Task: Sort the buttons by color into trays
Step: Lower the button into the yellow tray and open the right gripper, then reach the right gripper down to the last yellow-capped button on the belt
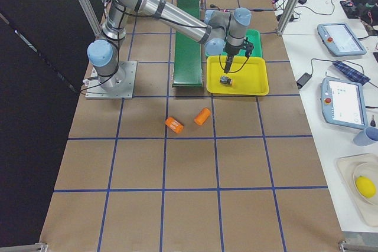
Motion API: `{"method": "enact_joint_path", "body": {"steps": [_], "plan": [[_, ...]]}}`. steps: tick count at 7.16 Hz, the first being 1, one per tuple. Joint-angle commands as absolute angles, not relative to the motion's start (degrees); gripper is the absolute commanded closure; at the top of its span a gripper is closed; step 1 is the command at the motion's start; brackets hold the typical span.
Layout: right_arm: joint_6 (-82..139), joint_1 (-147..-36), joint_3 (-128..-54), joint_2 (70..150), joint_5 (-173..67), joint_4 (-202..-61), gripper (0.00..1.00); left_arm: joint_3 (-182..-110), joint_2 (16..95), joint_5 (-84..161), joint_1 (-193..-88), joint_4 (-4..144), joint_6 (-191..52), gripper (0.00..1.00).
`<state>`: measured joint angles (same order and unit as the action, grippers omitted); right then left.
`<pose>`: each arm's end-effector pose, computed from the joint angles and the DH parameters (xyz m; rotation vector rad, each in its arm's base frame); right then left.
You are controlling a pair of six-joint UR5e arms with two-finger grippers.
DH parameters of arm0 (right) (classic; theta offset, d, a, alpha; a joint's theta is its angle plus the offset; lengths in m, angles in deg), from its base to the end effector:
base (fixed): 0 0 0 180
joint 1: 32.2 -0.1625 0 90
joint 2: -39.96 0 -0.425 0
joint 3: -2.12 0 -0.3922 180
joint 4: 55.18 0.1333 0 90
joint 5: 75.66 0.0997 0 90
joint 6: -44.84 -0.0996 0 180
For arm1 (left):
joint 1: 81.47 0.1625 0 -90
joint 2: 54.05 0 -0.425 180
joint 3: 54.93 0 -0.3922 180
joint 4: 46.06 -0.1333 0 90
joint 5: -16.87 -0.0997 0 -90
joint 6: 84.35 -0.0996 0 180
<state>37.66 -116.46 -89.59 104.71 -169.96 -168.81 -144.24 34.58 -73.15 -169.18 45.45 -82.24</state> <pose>0.0627 -0.6341 0.2641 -0.3415 -3.0455 -0.0876 -0.1139 -0.4874 0.5028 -0.1206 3.1389 -0.0151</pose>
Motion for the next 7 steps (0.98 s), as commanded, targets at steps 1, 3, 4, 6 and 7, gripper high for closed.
{"method": "enact_joint_path", "body": {"steps": [1,3,4,6,7], "plan": [[38.2,-125.7,-90.2,111.6,-167.3,-160.3,0.0,-144.4,34.6,-73.1,-169.2,45.4,-82.2,0.0],[37.8,-132.1,-93.8,116.2,-166.8,-157.4,0.0,-144.2,34.5,-73.1,-169.2,45.4,-82.2,0.0],[37.6,-136.0,-93.9,115.6,-165.8,-157.9,0.0,-144.3,34.5,-73.1,-169.2,45.4,-82.2,0.0],[37.5,-137.9,-94.0,113.8,-160.3,-157.9,0.0,-144.2,34.5,-73.1,-169.1,45.4,-82.2,0.0],[37.5,-138.3,-95.9,111.7,-160.3,-158.2,0.0,-144.3,34.5,-73.1,-169.1,45.4,-82.2,0.0]]}}
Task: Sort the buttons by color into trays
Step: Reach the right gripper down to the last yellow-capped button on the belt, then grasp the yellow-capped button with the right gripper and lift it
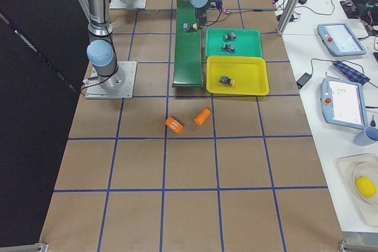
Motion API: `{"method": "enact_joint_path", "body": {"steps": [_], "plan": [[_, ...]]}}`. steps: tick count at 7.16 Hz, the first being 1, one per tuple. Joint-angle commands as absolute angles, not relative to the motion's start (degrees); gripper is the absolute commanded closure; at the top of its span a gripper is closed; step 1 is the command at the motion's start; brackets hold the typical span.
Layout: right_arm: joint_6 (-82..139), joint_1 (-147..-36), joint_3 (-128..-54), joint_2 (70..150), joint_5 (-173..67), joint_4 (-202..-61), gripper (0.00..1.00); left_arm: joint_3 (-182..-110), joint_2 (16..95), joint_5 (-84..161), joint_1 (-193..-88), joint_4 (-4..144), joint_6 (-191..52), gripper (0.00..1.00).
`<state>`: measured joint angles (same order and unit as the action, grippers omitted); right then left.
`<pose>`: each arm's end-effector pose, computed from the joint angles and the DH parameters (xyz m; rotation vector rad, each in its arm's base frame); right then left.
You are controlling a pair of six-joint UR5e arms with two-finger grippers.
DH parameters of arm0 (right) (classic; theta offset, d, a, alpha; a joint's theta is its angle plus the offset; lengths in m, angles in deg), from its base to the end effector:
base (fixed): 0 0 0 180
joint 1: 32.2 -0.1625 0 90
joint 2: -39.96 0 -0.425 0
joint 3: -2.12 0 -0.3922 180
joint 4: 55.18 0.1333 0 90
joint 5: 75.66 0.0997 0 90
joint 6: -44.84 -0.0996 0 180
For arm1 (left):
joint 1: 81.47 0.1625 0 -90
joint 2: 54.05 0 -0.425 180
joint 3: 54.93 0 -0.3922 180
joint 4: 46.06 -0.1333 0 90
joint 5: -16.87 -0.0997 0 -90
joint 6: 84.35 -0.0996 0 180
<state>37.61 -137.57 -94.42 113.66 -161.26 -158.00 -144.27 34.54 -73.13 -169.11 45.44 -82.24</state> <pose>0.2848 -0.5042 0.3030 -0.2088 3.0803 0.2886 -0.1133 -0.4873 0.5029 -0.1225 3.1391 -0.0156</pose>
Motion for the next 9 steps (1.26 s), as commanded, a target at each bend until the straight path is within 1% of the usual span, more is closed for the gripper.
{"method": "enact_joint_path", "body": {"steps": [1,2,4,6,9], "plan": [[37.5,-138.2,-98.3,110.1,-160.4,-160.0,0.0,-144.3,34.6,-73.1,-169.1,45.4,-82.2,0.0],[37.4,-138.3,-99.8,109.5,-160.3,-160.7,0.0,-144.4,34.6,-73.1,-169.1,45.3,-82.2,0.0],[36.7,-138.3,-100.1,109.5,-159.0,-160.7,0.0,-144.7,34.5,-73.2,-169.1,45.3,-82.2,0.0],[36.5,-137.9,-98.8,110.1,-159.2,-160.4,0.0,-144.7,34.5,-73.2,-169.1,45.2,-82.2,0.0],[36.1,-138.1,-100.5,110.0,-159.2,-160.3,0.0,-144.7,34.5,-73.2,-169.1,45.2,-82.2,0.0]]}}
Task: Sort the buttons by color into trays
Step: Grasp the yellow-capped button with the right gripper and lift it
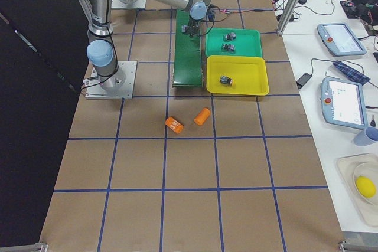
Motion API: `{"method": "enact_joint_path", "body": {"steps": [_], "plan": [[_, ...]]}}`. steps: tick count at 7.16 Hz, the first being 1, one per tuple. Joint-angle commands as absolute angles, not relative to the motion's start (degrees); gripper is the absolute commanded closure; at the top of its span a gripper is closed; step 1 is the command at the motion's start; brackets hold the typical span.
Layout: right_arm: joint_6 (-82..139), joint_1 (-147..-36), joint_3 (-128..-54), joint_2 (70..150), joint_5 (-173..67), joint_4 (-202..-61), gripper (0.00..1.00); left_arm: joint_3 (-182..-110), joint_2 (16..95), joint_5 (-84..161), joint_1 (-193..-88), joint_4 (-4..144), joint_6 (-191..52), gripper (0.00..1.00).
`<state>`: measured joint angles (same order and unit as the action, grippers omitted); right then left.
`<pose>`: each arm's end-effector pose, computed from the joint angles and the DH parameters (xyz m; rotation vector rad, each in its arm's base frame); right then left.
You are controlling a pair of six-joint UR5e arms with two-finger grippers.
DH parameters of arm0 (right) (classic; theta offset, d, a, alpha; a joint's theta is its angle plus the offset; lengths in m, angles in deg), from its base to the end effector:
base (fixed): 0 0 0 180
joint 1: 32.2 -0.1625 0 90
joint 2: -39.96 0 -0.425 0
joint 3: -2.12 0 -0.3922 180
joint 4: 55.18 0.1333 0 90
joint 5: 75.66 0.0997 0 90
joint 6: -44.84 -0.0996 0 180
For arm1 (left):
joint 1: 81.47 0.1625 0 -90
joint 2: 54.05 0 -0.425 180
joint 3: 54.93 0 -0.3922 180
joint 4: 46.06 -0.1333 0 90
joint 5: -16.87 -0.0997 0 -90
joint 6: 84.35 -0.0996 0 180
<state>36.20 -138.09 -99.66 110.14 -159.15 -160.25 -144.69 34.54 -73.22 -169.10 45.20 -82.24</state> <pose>0.2884 -0.4851 0.2336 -0.1681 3.0521 0.4708 -0.1131 -0.4870 0.4997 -0.1227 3.1376 -0.0107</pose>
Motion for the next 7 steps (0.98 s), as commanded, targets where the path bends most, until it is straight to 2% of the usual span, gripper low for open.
{"method": "enact_joint_path", "body": {"steps": [1,2,3,5,7], "plan": [[33.4,-138.1,-101.4,110.0,-159.2,-160.6,0.26,-144.6,34.5,-73.2,-169.1,45.2,-82.2,0.0],[32.4,-138.1,-100.8,110.1,-159.3,-160.7,0.95,-144.7,34.5,-73.2,-169.1,45.3,-82.2,0.0],[32.3,-137.9,-100.5,110.5,-159.2,-160.8,1.0,-144.7,34.5,-73.2,-169.1,45.3,-82.2,0.0],[32.3,-137.3,-98.4,110.7,-160.1,-160.8,1.0,-144.7,34.5,-73.2,-169.1,45.2,-82.2,0.0],[33.0,-133.0,-92.2,110.4,-164.0,-161.3,1.0,-144.8,34.5,-73.2,-169.1,45.2,-82.2,0.0]]}}
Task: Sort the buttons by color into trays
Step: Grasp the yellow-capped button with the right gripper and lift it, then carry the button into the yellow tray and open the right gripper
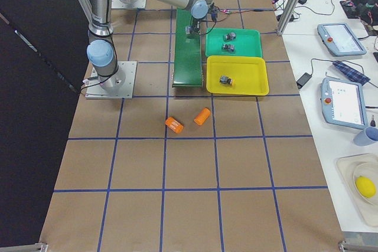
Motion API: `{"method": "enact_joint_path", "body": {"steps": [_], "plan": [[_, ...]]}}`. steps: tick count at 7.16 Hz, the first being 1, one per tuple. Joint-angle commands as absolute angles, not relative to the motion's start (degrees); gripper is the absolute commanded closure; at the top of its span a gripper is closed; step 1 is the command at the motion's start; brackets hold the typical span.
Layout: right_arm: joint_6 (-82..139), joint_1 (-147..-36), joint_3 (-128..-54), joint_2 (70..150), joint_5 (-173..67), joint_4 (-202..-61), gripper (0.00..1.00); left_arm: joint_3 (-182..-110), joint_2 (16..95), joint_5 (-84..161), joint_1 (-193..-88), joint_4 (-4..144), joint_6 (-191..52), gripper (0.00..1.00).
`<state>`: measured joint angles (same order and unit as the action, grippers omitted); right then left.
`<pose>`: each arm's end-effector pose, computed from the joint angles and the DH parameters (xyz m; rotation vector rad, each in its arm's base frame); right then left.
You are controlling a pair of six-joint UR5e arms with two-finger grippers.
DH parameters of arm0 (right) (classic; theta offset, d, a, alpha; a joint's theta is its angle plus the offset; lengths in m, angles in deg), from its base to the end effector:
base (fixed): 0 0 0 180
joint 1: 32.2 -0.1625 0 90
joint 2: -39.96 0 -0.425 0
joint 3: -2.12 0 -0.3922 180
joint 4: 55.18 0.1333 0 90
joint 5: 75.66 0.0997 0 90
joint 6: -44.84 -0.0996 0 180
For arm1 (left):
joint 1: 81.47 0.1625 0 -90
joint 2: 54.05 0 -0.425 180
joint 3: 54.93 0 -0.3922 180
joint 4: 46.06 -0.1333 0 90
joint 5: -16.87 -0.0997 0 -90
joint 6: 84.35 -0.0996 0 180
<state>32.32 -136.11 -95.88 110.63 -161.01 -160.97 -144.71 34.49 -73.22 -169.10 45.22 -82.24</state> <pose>0.2735 -0.5163 0.2663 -0.0248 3.0910 0.3328 -0.1131 -0.4867 0.5000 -0.1227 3.1376 -0.0110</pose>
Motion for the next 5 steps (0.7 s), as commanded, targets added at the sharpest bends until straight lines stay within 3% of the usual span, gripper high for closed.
{"method": "enact_joint_path", "body": {"steps": [1,4,5], "plan": [[33.3,-126.5,-90.1,109.4,-168.3,-161.8,1.0,-144.6,34.5,-73.2,-169.0,45.2,-82.2,0.0],[37.0,-118.1,-89.4,98.3,-168.7,-183.5,1.0,-144.7,34.5,-73.2,-169.1,45.2,-82.2,0.0],[37.2,-115.7,-89.6,97.2,-168.2,-185.1,0.9,-144.7,34.5,-73.2,-169.1,45.2,-82.2,0.0]]}}
